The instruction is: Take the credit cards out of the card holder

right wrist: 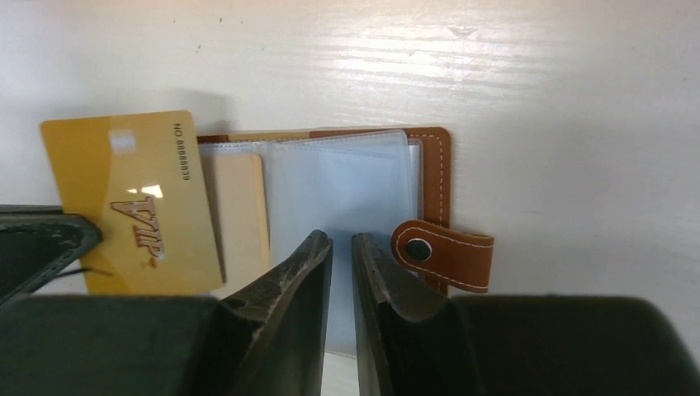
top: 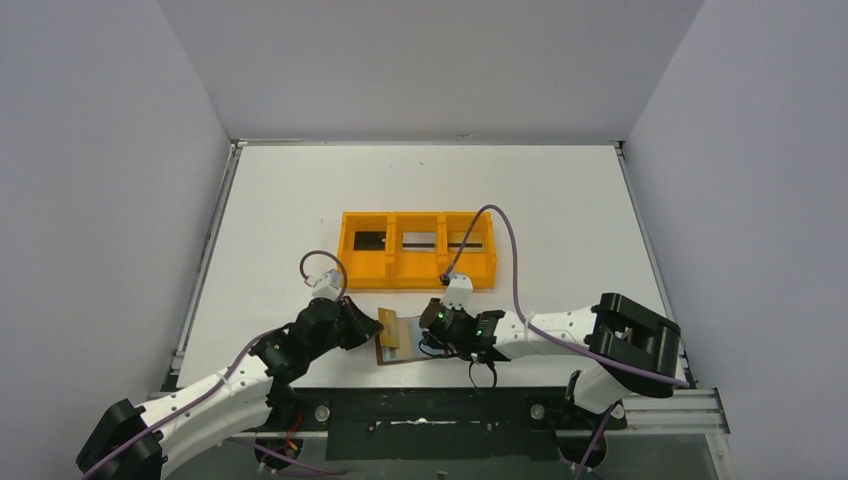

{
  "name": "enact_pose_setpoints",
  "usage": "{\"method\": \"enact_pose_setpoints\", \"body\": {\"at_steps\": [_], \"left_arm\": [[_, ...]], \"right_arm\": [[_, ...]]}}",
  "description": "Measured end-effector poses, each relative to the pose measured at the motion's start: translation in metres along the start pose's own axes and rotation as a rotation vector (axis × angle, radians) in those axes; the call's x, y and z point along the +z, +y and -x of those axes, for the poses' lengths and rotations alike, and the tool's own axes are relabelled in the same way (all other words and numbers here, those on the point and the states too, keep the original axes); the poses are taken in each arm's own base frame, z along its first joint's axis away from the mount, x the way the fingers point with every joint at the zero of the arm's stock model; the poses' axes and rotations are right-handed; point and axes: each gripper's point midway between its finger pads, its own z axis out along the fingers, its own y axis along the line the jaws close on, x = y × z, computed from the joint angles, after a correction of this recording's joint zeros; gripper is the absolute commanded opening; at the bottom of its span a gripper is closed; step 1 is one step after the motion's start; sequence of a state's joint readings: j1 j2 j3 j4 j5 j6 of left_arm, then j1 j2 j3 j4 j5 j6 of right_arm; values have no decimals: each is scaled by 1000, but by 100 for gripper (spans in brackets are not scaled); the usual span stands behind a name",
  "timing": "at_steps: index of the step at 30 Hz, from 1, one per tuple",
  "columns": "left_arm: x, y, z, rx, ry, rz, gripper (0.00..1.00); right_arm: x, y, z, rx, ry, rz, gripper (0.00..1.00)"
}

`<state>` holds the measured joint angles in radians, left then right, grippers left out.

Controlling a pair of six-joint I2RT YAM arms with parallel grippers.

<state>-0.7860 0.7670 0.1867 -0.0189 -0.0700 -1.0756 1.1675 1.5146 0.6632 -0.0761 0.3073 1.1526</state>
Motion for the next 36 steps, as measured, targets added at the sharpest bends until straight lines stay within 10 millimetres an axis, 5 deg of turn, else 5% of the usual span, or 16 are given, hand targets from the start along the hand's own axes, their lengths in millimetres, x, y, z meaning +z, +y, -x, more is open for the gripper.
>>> {"method": "enact_pose_setpoints", "body": {"at_steps": [6,19,27,36], "left_arm": [[-5,-2,6,24,-9,2,0],[-7,5,1,36,10,30,0],[-8,6,1,36,11,32,0],[-6,10,-3,37,29,47,0]], "right_arm": [[-6,0,8,-105,-6,-42,22],[-17,65,9,-180,-7,183,20],[-6,29,-14,-187,53,87,20],[-7,5,-10,-204,34,-33,19]]}}
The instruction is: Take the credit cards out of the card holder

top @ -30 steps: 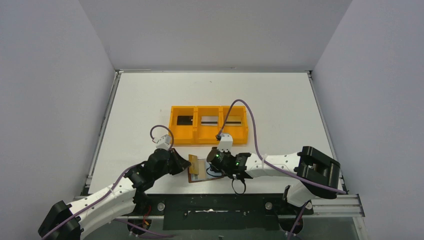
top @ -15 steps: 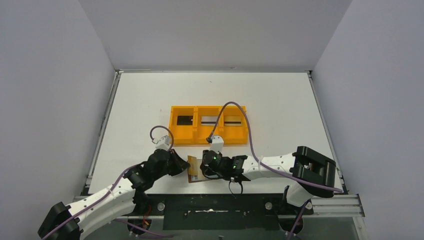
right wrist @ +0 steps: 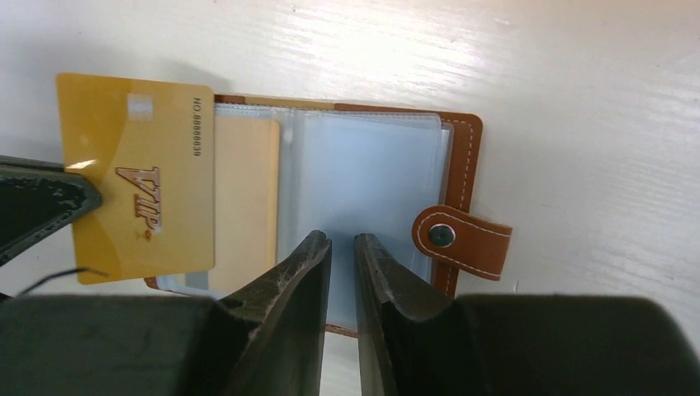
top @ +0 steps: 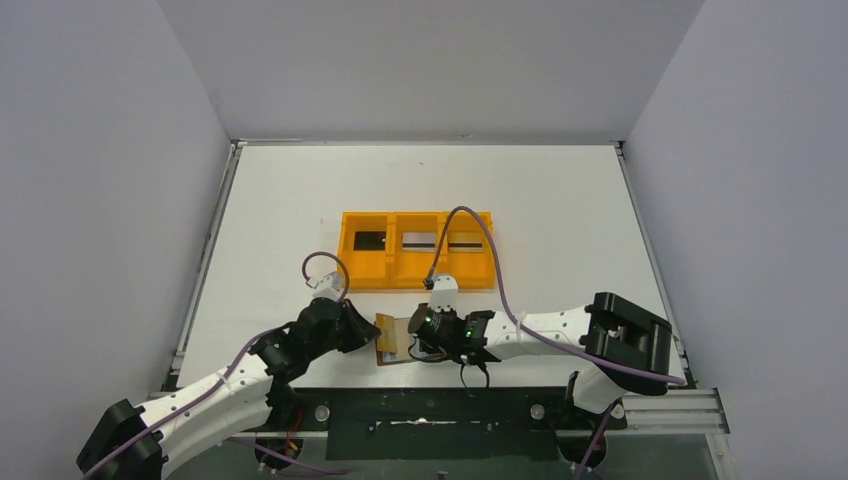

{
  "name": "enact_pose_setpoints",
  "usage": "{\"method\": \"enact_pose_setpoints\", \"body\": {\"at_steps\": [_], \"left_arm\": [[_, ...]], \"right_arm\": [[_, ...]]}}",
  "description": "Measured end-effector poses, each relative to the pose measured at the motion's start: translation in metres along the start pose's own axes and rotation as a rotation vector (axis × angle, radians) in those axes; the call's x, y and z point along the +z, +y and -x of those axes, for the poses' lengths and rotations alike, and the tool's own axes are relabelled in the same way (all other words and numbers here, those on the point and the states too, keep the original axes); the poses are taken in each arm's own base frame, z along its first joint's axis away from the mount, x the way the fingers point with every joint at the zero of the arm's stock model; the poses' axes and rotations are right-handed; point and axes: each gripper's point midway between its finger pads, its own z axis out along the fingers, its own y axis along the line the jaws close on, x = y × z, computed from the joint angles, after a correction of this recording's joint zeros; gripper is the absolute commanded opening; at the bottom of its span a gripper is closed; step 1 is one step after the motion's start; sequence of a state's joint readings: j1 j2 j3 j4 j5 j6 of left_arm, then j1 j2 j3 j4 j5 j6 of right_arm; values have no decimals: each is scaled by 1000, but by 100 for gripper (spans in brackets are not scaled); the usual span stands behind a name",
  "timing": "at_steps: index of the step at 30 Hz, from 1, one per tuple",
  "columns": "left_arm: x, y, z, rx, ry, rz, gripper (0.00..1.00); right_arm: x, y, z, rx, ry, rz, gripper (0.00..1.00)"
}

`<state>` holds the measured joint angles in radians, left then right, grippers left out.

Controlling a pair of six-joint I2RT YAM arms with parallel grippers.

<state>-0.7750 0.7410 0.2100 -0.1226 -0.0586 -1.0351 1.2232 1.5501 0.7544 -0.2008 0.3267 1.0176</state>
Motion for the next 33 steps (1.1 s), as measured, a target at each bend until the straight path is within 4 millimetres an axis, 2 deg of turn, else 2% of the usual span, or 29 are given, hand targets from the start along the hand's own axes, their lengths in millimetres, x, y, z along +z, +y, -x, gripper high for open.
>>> {"method": "enact_pose_setpoints", "body": {"at_steps": [3,9,13,18,22,29,33], "left_arm": [[0,-1,-1,0,6,-3,0],[0,-1,-1,0,8,-5,0],[0,-1,-1,-2,7,-4,0],[0,-1,0,-2,5,-7,0],[0,-2,0,-2,5,-8,0],[0,-2,0,-2,3,-9,0],[0,-2,0,-2,3,-10,0]], "right_arm": [[-4,7,4,-19,-10,8,19],[-13,46,9,-53,-29,130,19],[-5,59,5,-52,-17,171,18],[7,51,-10,-59,20,136,18],[6,45,-10,-40,14,114,18],[-4,20,-11,-23,9,63,19],[-5,16,-11,-17,9,55,19]]}}
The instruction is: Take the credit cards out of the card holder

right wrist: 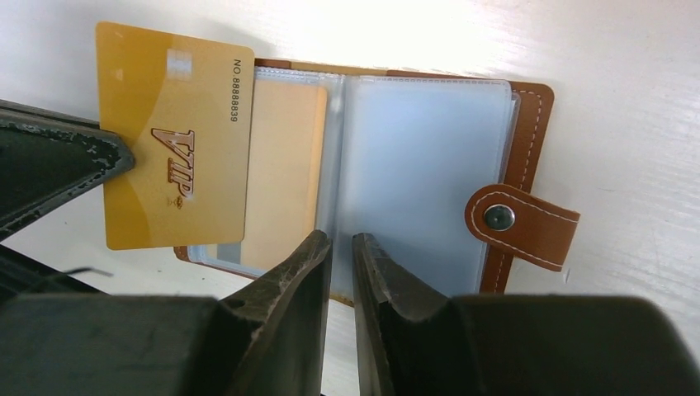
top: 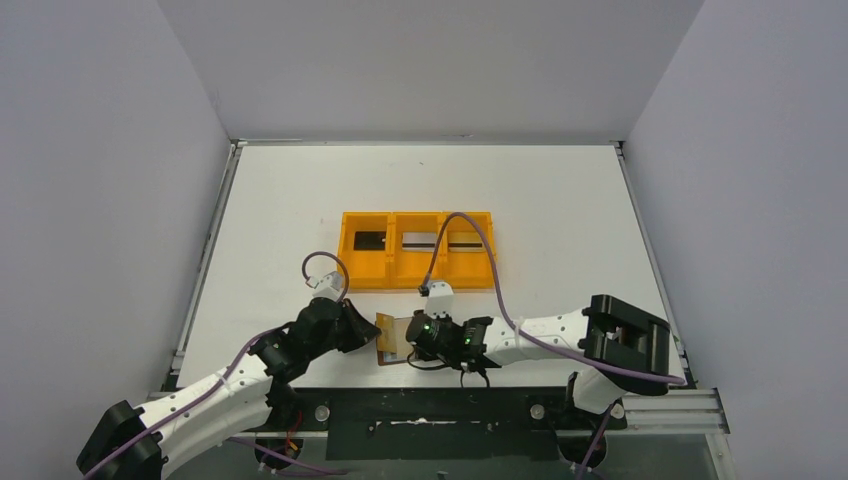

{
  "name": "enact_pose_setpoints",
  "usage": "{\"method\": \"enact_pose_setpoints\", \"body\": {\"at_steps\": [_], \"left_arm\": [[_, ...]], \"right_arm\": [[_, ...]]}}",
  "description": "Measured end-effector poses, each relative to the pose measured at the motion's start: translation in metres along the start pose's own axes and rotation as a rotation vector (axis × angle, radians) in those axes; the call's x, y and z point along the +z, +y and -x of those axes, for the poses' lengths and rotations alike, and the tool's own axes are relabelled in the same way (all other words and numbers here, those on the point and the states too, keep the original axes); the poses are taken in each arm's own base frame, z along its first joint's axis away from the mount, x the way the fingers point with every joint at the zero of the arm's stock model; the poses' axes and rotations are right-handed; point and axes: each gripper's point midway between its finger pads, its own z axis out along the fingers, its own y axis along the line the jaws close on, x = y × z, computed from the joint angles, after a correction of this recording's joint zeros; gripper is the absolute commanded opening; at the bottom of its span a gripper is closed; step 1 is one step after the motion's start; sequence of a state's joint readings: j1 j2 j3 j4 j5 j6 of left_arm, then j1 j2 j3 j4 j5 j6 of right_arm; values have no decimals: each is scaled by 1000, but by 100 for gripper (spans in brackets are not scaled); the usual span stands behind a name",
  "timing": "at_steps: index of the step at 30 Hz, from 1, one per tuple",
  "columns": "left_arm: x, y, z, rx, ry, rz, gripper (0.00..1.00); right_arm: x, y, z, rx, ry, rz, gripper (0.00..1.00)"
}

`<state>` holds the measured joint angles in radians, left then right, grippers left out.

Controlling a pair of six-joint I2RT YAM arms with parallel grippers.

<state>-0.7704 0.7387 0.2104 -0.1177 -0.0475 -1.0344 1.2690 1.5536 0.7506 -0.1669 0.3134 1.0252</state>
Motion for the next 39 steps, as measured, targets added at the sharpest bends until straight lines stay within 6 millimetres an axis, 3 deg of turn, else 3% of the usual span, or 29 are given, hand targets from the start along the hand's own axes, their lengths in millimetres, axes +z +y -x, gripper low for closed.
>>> {"method": "enact_pose_setpoints", "body": {"at_steps": [8,15,18,26,30,35,39], "left_arm": [[-1,-2,-1,17,11,-9,0],[-7,-23,8,53,-3,-74,0],[-11,-33,13,67,-16,-109,0],[-25,-60,30,109,-64,-196,0],[-34,-77,47,117,-99,-237,0],[-39,-87,64,75,-117,-338,0],[-38,-85,67,18,-107,-429,0]], "right_arm": [[-5,11,9,23,-29,56,20],[-22,11,27,85,-99,136,26],[-28,2,34,127,-134,157,42],[-55,-18,53,223,-254,264,68],[-67,-28,75,268,-322,281,78],[-83,-36,102,316,-398,325,83],[-89,-36,108,332,-414,411,84]]}}
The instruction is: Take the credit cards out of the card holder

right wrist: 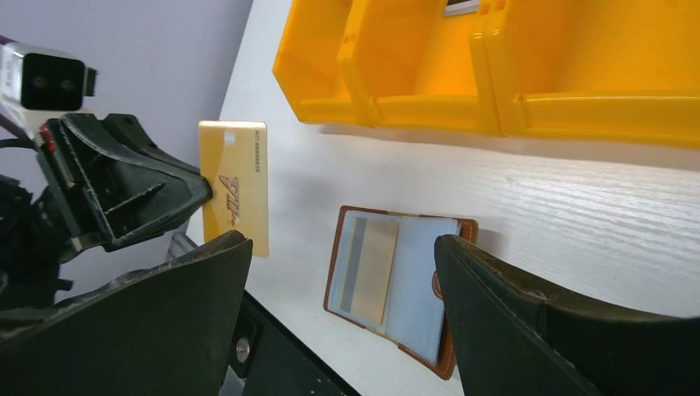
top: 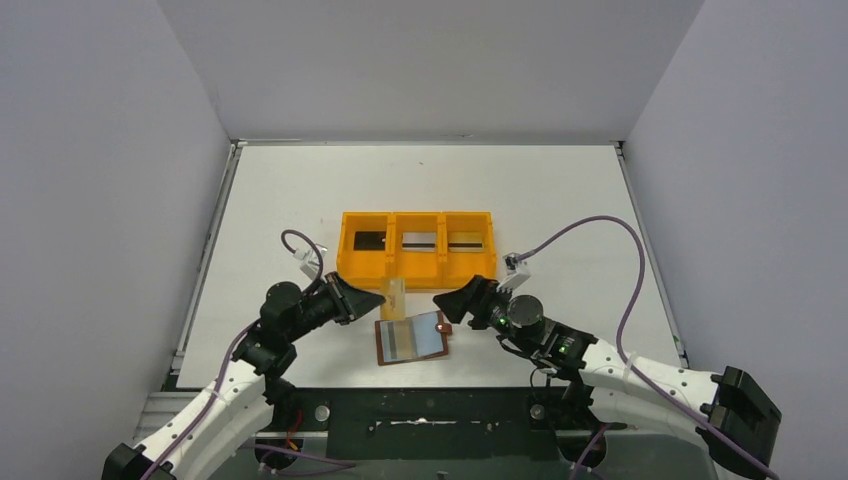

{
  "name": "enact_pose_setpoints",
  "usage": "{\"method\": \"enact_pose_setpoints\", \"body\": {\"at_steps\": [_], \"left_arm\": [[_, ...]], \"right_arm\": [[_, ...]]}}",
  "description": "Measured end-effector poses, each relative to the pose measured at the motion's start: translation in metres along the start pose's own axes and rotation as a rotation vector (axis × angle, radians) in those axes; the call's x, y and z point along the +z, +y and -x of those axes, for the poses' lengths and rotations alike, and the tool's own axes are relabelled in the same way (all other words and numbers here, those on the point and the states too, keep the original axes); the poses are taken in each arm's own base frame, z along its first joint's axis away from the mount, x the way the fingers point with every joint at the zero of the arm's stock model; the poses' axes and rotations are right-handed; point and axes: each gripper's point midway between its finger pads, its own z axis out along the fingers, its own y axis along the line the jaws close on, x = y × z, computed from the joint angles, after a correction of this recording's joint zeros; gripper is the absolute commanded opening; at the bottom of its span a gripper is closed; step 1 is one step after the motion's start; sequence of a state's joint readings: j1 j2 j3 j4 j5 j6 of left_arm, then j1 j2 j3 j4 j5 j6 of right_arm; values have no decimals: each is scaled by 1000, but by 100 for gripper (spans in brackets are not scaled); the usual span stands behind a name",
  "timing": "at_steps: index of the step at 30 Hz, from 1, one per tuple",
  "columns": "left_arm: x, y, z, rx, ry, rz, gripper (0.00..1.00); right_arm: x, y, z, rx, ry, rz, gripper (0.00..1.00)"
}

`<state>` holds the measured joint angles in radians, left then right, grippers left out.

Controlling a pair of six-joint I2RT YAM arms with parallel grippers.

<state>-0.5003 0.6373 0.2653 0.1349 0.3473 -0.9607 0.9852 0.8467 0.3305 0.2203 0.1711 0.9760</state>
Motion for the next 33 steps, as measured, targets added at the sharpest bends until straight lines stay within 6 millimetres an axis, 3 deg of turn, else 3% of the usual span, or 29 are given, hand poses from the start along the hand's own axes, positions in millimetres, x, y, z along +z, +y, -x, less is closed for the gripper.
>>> {"method": "enact_pose_setpoints", "body": {"at_steps": [6,15,33], "left_arm": [[-6,-6,-18,-58,51,-121,0],[-14,-31,-16,-64,44,-247,0],[-15,-35,-17,-82,52,-271,0]], "right_arm": [[5,19,-13,12,73,124,79],[20,36,-39,8,188,223,60],[20,72,-34,10,203,383,42]]}}
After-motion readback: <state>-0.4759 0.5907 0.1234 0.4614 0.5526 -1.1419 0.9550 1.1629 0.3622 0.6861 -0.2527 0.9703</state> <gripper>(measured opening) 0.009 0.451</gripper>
